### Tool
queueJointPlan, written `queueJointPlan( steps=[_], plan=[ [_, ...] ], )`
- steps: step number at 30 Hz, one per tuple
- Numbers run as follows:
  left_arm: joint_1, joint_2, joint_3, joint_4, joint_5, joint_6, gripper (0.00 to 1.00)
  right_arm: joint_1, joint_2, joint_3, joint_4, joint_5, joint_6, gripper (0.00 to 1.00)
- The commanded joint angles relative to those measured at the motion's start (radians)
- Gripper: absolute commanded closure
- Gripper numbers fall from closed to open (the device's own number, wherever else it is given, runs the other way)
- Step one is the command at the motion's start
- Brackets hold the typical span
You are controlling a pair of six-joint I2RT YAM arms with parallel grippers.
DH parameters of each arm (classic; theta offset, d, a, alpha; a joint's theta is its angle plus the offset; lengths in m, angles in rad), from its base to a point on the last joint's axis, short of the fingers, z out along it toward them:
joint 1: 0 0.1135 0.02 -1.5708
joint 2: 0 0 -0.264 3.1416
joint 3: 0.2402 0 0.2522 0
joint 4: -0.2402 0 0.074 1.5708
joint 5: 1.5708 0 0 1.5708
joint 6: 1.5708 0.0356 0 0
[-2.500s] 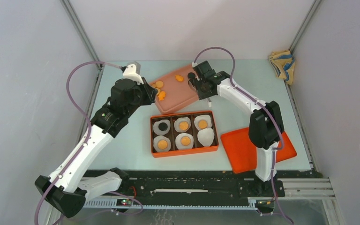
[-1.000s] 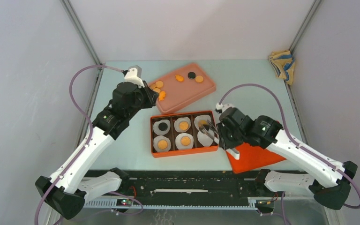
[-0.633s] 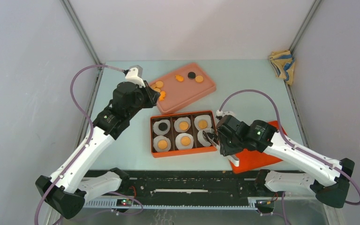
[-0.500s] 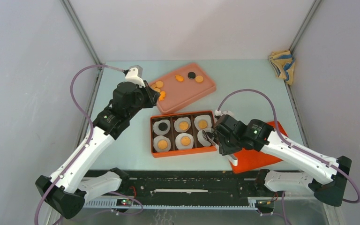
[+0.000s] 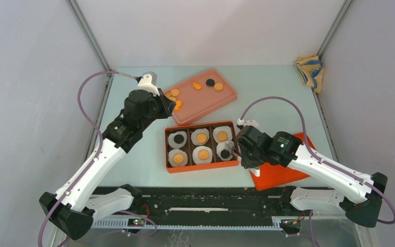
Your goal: Pack the cookies
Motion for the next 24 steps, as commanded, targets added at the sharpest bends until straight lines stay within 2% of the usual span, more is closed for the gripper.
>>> queueJointPlan(
  steps=[1,3,8,14,19,21,24],
  plan=[
    [-0.006,0.000,-0.020,0.030,0.006,-0.003,0.98,0.007,-0.072,0.030,0.015,0.057,0.029,0.80],
    [-0.007,-0.001,-0.017,0.031,0.005,-0.004,0.98,0.007,-0.099,0.059,0.010,0.064,0.032,0.83],
    [-0.007,0.008,-0.006,0.032,0.014,-0.002,0.98,0.004,-0.128,0.163,-0.042,0.096,0.033,0.84],
    [-0.007,0.019,-0.003,0.030,0.020,0.002,0.98,-0.022,-0.091,0.191,-0.060,0.090,0.013,0.75],
    [-0.007,0.024,-0.002,0.030,0.019,0.006,0.98,-0.039,-0.084,0.191,-0.064,0.168,0.030,0.82],
    [-0.008,0.028,-0.003,0.032,0.021,0.009,0.98,-0.084,-0.086,0.191,-0.054,0.204,0.026,0.85],
    [-0.006,0.036,-0.003,0.045,0.029,0.006,0.98,-0.271,-0.056,0.186,0.019,0.204,-0.033,0.88]
  ],
)
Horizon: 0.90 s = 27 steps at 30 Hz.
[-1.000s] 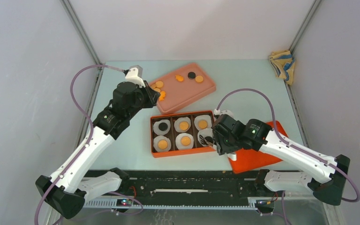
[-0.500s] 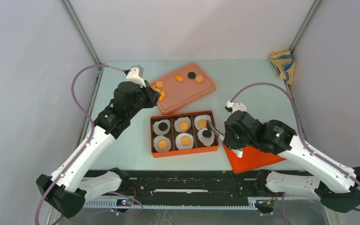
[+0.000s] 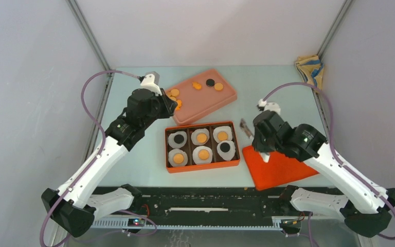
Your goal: Pack the cookies
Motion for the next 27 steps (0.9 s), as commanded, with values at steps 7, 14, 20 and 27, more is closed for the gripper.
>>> queueJointPlan(
  steps=[7,14,20,27],
  plan=[
    [-0.007,0.023,-0.003,0.042,0.033,0.003,0.99,-0.596,0.366,0.093,0.413,-0.142,-0.233,0.95],
    [-0.005,0.028,-0.013,0.031,-0.016,0.018,0.99,-0.721,0.898,0.521,0.435,-0.159,-0.330,1.00],
    [-0.005,0.054,-0.011,0.037,-0.018,0.017,1.00,-0.805,1.221,0.805,0.255,-0.202,-0.347,0.94],
    [-0.005,0.096,-0.006,0.048,0.009,0.003,1.00,-0.888,1.496,1.130,0.001,-0.243,-0.339,0.70]
  ],
)
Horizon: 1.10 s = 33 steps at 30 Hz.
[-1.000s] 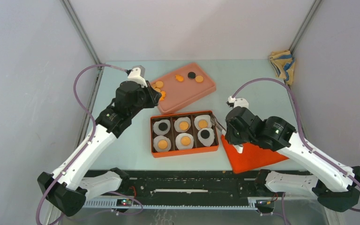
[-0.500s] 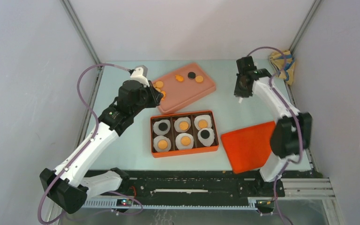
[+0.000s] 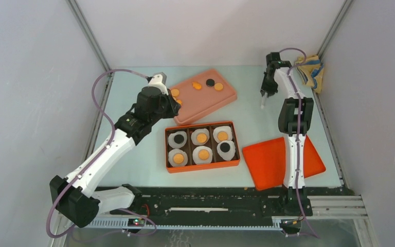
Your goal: Pack the cookies
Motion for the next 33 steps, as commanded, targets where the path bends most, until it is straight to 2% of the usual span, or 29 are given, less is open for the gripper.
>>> queueJointPlan(
  steps=[1,3,5,11,17,18,19,22,23,25,28,33],
  plan=[
    [-0.005,0.007,-0.011,0.038,0.008,-0.002,1.00,-0.059,0.023,-0.015,-0.175,-0.028,-0.022,0.61],
    [-0.005,0.013,-0.013,0.045,0.009,-0.003,1.00,-0.069,-0.011,-0.092,-0.134,-0.042,-0.031,0.48],
    [-0.005,0.028,-0.009,0.045,0.022,-0.004,1.00,-0.068,-0.059,-0.163,-0.088,-0.045,-0.036,0.43],
    [-0.006,0.044,-0.004,0.049,0.040,-0.009,1.00,-0.051,-0.321,-0.397,0.023,-0.031,-0.033,0.40],
    [-0.006,0.054,0.001,0.059,0.054,-0.012,1.00,0.061,-0.649,-0.711,0.053,0.018,-0.013,0.39],
    [-0.006,0.059,0.004,0.060,0.058,-0.014,1.00,0.082,-0.693,-0.776,0.063,0.018,0.000,0.42],
    [-0.007,0.062,0.006,0.061,0.063,-0.015,1.00,0.103,-0.731,-0.839,0.078,0.009,0.011,0.49],
    [-0.008,0.068,0.009,0.061,0.075,-0.019,1.00,0.163,-0.812,-1.026,0.103,-0.020,0.057,0.83],
    [-0.009,0.067,0.008,0.060,0.077,-0.018,1.00,0.182,-0.829,-1.078,0.107,-0.023,0.064,0.89],
    [-0.011,0.059,0.004,0.062,0.077,-0.020,1.00,0.216,-0.857,-1.170,0.125,-0.033,0.094,0.94],
    [-0.014,0.046,-0.004,0.069,0.078,-0.021,1.00,0.232,-0.877,-1.272,0.170,-0.095,0.124,0.95],
    [-0.015,0.033,-0.008,0.067,0.079,-0.019,1.00,0.207,-0.805,-1.299,0.228,-0.155,0.130,0.95]
  ],
)
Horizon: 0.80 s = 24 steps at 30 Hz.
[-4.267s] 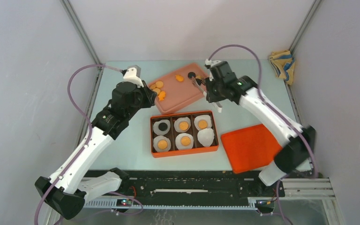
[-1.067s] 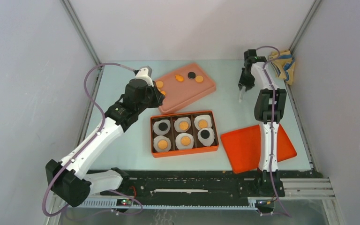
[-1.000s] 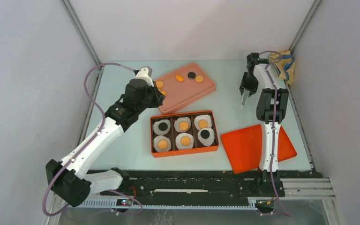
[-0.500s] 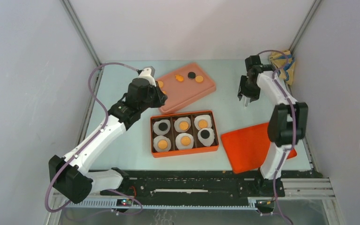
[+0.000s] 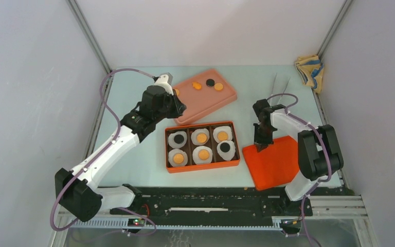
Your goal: Pack the cookies
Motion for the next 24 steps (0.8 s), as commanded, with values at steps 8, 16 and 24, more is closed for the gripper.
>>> queueJointPlan(
  steps=[8,16,24],
  plan=[
    [-0.009,-0.065,-0.028,0.024,-0.016,-0.013,1.00,-0.067,0.254,0.227,0.127,-0.076,-0.005,0.94],
    [-0.009,-0.073,-0.022,0.004,-0.031,-0.013,1.00,-0.072,0.523,0.748,-0.024,-0.068,-0.044,0.92],
    [-0.009,-0.074,-0.035,-0.002,-0.049,-0.007,1.00,-0.061,0.334,0.631,0.018,0.055,-0.040,0.71]
  ],
)
